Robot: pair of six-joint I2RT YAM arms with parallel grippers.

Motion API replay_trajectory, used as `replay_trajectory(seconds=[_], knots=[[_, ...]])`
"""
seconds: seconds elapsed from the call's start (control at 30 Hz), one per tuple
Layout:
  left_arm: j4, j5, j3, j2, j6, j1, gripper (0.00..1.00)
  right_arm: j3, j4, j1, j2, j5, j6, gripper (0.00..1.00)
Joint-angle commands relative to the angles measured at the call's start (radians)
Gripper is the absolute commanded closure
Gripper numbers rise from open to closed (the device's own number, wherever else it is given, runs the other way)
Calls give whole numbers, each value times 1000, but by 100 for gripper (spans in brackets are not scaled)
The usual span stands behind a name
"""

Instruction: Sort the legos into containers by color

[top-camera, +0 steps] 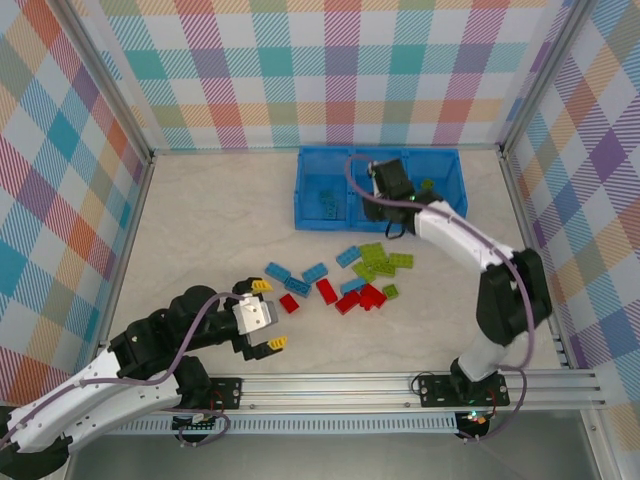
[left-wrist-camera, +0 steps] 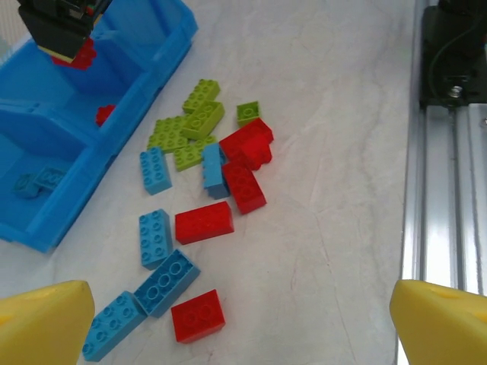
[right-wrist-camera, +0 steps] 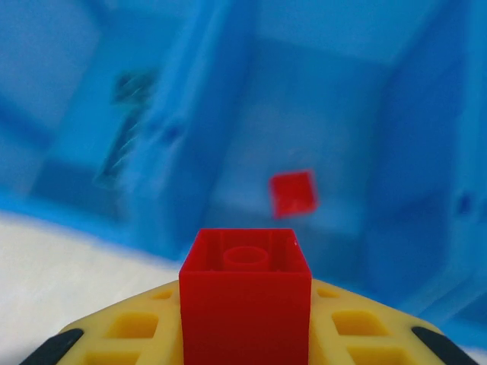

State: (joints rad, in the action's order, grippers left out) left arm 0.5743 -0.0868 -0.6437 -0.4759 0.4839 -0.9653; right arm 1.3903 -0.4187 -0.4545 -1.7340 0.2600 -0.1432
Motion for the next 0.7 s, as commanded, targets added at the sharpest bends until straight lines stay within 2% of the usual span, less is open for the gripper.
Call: replay_trajectory(seconds=[0.0, 0.07, 0.17, 0.2, 0.3, 0.4, 0.5, 0.6, 0.67], knots=[[-28, 43, 4, 0, -35, 11, 0, 130, -23, 44, -145, -59, 34, 81], [-23, 39, 3, -3, -35, 13, 0, 204, -44, 67, -216, -75, 24, 77], [-13, 31, 5, -3, -33, 13, 0, 264, -64, 81, -263, -77, 15, 57], [-12, 29, 6, -3, -33, 13, 0, 274, -72, 82, -263, -74, 14, 52], [-14, 25, 9, -1, -33, 13, 0, 256, -77, 82, -211, -80, 7, 49], [-7, 22, 9, -5, -26, 13, 0, 134, -33, 83, -87, -121, -47, 48], [5, 14, 3, -6, -17, 13, 0, -77, 41, 82, 90, -161, -153, 48], [35, -41, -2, 2, 30, 14, 0, -344, 112, 82, 315, -122, -286, 49], [44, -86, 3, 9, 67, 14, 0, -486, 97, 83, 446, -71, -351, 49]])
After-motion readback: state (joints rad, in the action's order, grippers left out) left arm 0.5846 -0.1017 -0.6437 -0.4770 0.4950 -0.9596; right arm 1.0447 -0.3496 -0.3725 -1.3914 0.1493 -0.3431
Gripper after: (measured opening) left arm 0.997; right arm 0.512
